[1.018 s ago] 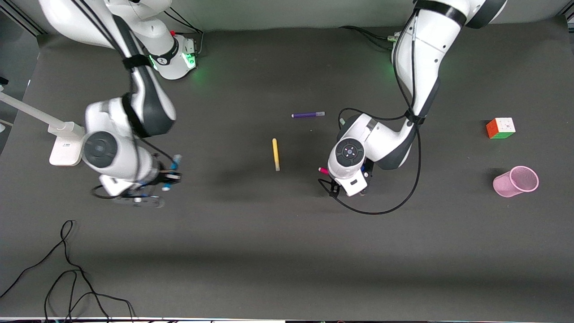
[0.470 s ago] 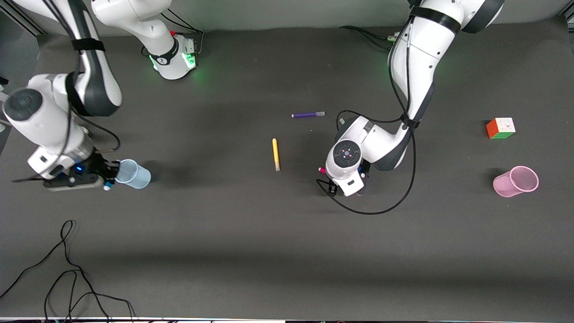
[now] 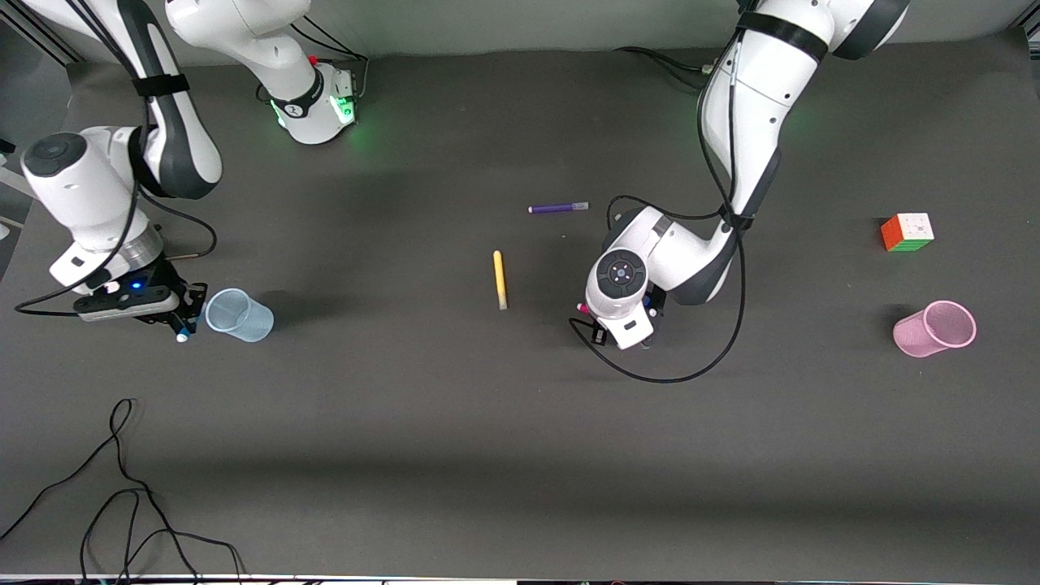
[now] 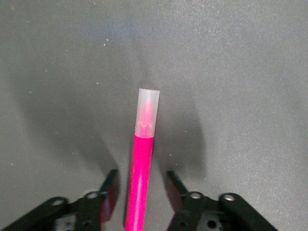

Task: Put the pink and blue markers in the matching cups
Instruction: 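Carry the blue marker to the blue cup while the left gripper grasps the pink marker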

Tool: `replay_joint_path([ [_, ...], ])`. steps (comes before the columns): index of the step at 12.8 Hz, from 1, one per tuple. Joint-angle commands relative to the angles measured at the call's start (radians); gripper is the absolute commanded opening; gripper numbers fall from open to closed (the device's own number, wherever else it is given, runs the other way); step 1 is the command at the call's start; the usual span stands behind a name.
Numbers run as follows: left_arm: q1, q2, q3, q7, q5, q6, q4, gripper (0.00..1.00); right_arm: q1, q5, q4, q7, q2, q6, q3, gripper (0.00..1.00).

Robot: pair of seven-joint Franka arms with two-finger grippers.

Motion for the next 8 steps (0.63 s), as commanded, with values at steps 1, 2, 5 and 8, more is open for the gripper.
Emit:
replay_joint_path([
  [1,-0.018,-0.014,0.013,-0.022,0.017,0.006,-0.023,0.0,0.013,-0.005,-0.006,0.001,0.012,0.056,-0.005,0.0],
  [2,-0.019,-0.014,0.013,-0.022,0.019,0.007,-0.021,0.0,0.014,-0.005,-0.008,0.002,0.015,0.061,-0.005,0.0],
  [5,-0.006,-0.058,0.013,-0.004,0.043,-0.008,-0.02,0.0,0.019,-0.004,-0.013,0.034,0.021,0.063,-0.005,0.0],
  [8,0.022,-0.188,0.019,0.174,0.045,-0.133,-0.018,0.0,0.02,-0.004,-0.013,0.067,0.027,0.061,-0.004,0.0],
])
